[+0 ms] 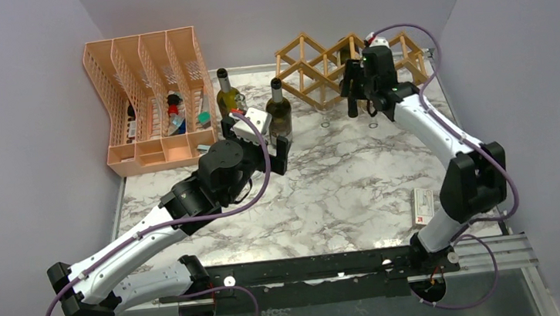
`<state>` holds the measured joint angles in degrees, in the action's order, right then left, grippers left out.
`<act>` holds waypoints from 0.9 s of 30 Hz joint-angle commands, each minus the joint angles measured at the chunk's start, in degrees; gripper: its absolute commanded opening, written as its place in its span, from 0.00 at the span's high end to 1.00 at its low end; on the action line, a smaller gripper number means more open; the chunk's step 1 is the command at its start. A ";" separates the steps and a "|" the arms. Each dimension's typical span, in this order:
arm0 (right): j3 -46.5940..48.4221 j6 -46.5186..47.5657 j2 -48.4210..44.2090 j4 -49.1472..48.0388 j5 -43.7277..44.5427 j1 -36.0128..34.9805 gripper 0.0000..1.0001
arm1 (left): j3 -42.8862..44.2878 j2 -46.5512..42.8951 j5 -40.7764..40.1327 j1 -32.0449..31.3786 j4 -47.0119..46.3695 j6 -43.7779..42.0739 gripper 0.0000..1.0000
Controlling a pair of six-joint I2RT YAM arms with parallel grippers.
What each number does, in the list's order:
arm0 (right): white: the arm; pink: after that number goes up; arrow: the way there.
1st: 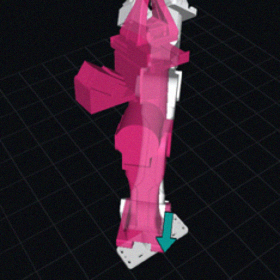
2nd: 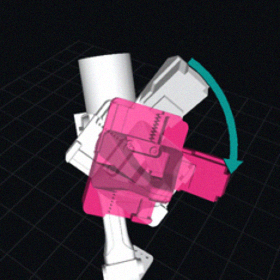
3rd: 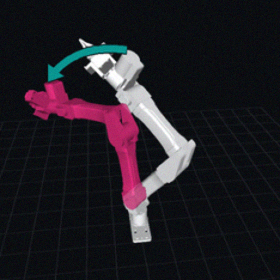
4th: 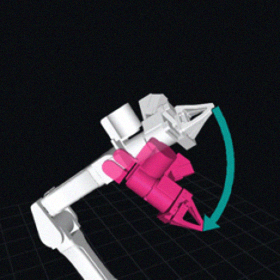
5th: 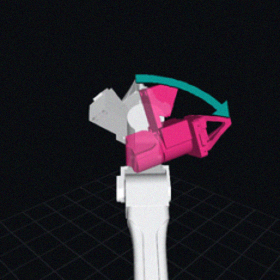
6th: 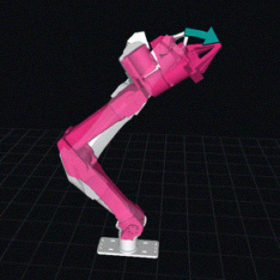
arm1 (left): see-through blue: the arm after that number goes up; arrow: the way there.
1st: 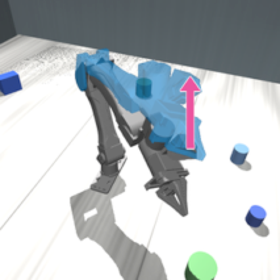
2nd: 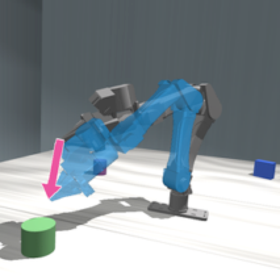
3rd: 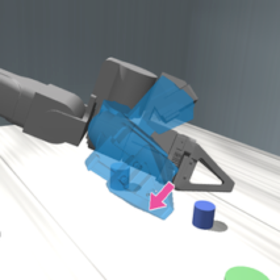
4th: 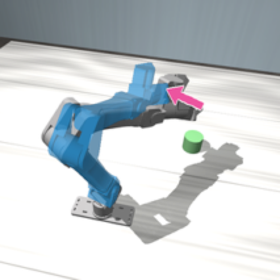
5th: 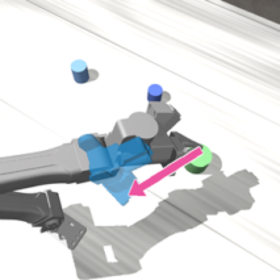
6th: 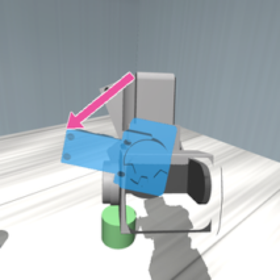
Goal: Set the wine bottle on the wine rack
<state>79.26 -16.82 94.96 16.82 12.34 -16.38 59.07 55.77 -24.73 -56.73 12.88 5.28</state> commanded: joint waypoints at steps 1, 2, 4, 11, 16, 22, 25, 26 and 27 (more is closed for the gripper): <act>-1.16 0.78 -8.04 1.91 -4.56 0.47 0.28 | 1.24 -1.31 -2.47 0.22 -0.94 -1.02 0.01; -1.33 1.03 -9.13 2.51 -6.35 0.47 0.28 | 1.37 -1.59 -2.85 0.22 -1.16 -1.12 0.01; -1.44 1.84 -11.19 3.64 -10.72 0.47 0.29 | 1.67 -2.18 -3.60 0.22 -1.70 -1.50 0.01; 1.52 4.82 -13.21 7.36 -22.73 -2.11 0.36 | 1.72 -5.40 -6.82 0.19 -4.39 -2.54 0.01; 3.34 7.08 -12.13 7.30 -19.29 -10.84 0.35 | 0.56 -8.08 -10.18 0.22 -6.01 -2.42 0.01; 7.73 8.81 -6.41 5.59 -14.94 -19.14 0.35 | -0.88 -11.28 -13.75 0.21 -7.38 -1.62 0.01; 11.22 8.75 -2.60 4.50 -12.93 -20.38 0.35 | -1.50 -12.57 -14.20 0.22 -7.76 -1.28 0.01; 12.31 8.83 -1.43 3.87 -12.71 -20.62 0.35 | -1.58 -12.86 -14.27 0.22 -7.77 -1.20 0.01; 13.59 8.90 -0.11 3.50 -12.46 -20.87 0.35 | -1.69 -13.06 -14.25 0.17 -7.66 -1.15 0.01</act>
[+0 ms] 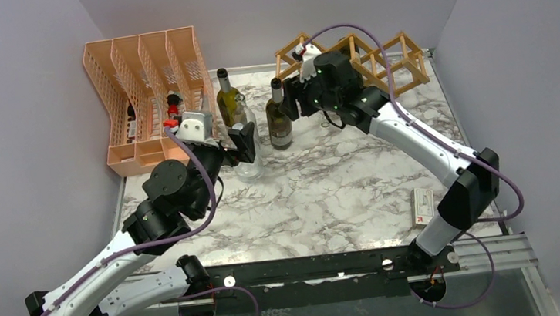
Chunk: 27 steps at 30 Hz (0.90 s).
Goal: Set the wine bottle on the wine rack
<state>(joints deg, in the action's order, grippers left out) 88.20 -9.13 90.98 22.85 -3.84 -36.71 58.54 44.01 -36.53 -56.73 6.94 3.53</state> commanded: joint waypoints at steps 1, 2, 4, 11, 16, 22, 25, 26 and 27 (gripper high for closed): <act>6.06 1.36 5.20 -2.62 3.91 -0.80 0.35 | -1.23 -1.39 -2.49 0.21 -1.57 0.60 0.01; 7.49 1.57 6.72 -2.61 4.22 -0.95 0.35 | -1.25 -1.48 -2.57 0.22 -1.40 0.72 0.01; 10.40 2.24 9.47 -2.11 4.45 -1.29 0.35 | -1.37 -1.61 -2.50 0.22 -1.13 0.98 0.01; 16.37 5.04 15.64 -3.11 5.94 -2.21 0.38 | -1.89 -1.54 -1.70 0.22 -0.74 1.61 0.01; 16.32 7.62 16.52 -4.35 6.88 -2.87 0.52 | -2.20 -1.12 -1.11 0.22 -0.56 2.12 0.01; 14.34 8.91 14.76 -5.10 8.91 -3.27 0.79 | -3.00 -0.73 -0.44 0.22 -0.84 3.01 0.01; 12.79 9.37 12.20 -5.77 9.46 -3.69 0.85 | -3.77 -0.23 0.03 0.22 -1.28 3.01 0.01; 12.21 9.46 11.02 -5.81 9.48 -3.77 0.86 | -4.13 0.08 0.29 0.19 -1.63 3.06 0.01; 11.50 9.54 9.76 -5.80 9.51 -3.87 0.86 | -4.67 0.34 0.65 0.21 -1.93 3.14 0.01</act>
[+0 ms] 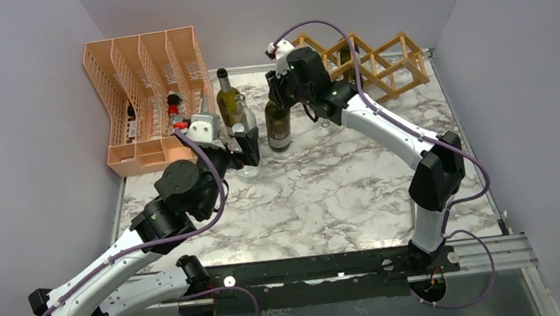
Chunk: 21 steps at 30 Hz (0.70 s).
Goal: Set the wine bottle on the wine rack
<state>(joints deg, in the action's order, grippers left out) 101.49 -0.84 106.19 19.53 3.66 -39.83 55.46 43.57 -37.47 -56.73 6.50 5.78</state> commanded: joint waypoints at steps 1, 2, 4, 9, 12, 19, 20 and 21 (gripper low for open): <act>-2.74 1.28 -6.92 -2.40 1.99 -0.80 0.87 | -2.17 1.18 2.03 0.22 -1.95 0.96 0.01; -3.83 1.05 -8.53 -2.40 2.02 -0.85 0.87 | -2.84 1.66 2.60 0.22 -2.50 0.98 0.01; -6.78 0.50 -12.26 -2.47 1.93 -0.86 0.88 | -5.09 2.67 4.84 0.22 -4.51 0.01 0.01; -13.16 -1.51 -21.92 0.15 1.24 -0.86 0.88 | -11.73 6.02 12.85 0.22 -12.03 -0.77 0.01; -17.31 -3.07 -27.21 2.75 1.07 -0.86 0.89 | -14.62 8.84 17.14 0.22 -16.36 -0.87 0.01; -24.25 -6.83 -38.45 6.63 -2.22 -0.86 0.88 | -22.46 15.53 26.05 0.18 -30.05 -2.12 0.01; -24.79 -7.34 -40.08 7.26 -2.84 -0.86 0.88 | -22.30 17.03 27.94 0.16 -30.36 -2.60 0.01; -25.22 -7.75 -41.17 7.88 -3.62 -0.85 0.89 | -21.90 18.74 30.90 0.21 -30.74 -2.91 0.01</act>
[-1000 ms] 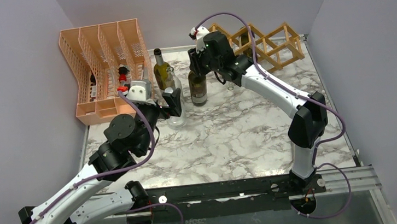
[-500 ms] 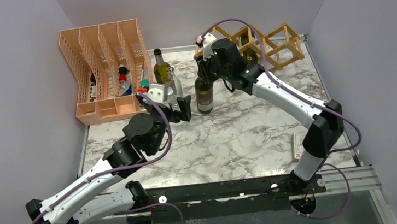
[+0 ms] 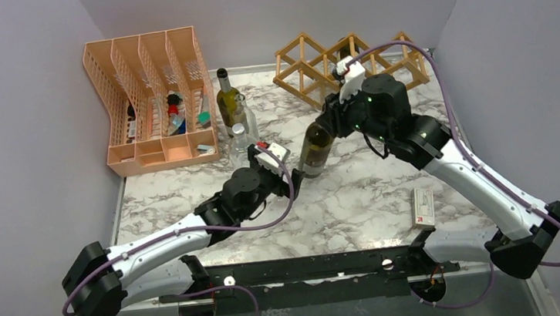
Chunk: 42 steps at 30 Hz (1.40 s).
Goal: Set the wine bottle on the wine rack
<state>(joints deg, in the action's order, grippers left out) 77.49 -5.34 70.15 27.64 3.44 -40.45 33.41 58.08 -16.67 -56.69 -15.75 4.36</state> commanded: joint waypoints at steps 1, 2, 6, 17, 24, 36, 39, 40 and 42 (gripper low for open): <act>-1.58 -3.53 -6.15 0.28 -4.32 -0.25 0.89 | 0.38 5.62 12.13 0.17 -8.94 -1.62 0.01; -1.94 -3.73 -7.03 0.65 -5.39 -0.25 0.89 | 0.42 7.04 13.73 0.17 -9.91 -1.51 0.01; -3.20 -4.05 -9.96 2.13 -9.42 -0.25 0.89 | -0.59 11.37 19.56 0.24 -15.76 -1.12 0.01; -3.79 -1.69 -13.29 3.50 -20.93 -0.25 0.90 | -0.71 16.97 30.25 0.77 -25.88 -1.43 0.01; -3.97 -0.58 -14.91 4.85 -23.95 -0.25 0.90 | -4.07 15.90 32.88 0.78 -34.02 -2.22 0.08; -3.31 -2.08 -17.23 6.91 -25.69 -0.25 0.74 | -2.71 15.50 34.34 0.79 -34.98 -9.42 1.00; -2.47 -2.47 -17.85 8.04 -24.49 -0.24 0.41 | -2.68 15.23 35.12 0.79 -35.03 -13.67 1.00; -2.24 -2.57 -18.12 8.31 -23.97 -0.25 0.35 | -2.56 15.11 35.34 0.80 -34.91 -15.94 1.00; -1.37 -2.63 -18.61 9.06 -22.93 -0.24 0.29 | -2.33 14.62 35.91 0.78 -34.59 -21.96 1.00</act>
<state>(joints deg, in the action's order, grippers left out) 72.97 -6.66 53.82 36.32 -18.83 -40.45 29.58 74.78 16.75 -56.25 -46.33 -6.07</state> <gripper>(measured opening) 0.665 0.796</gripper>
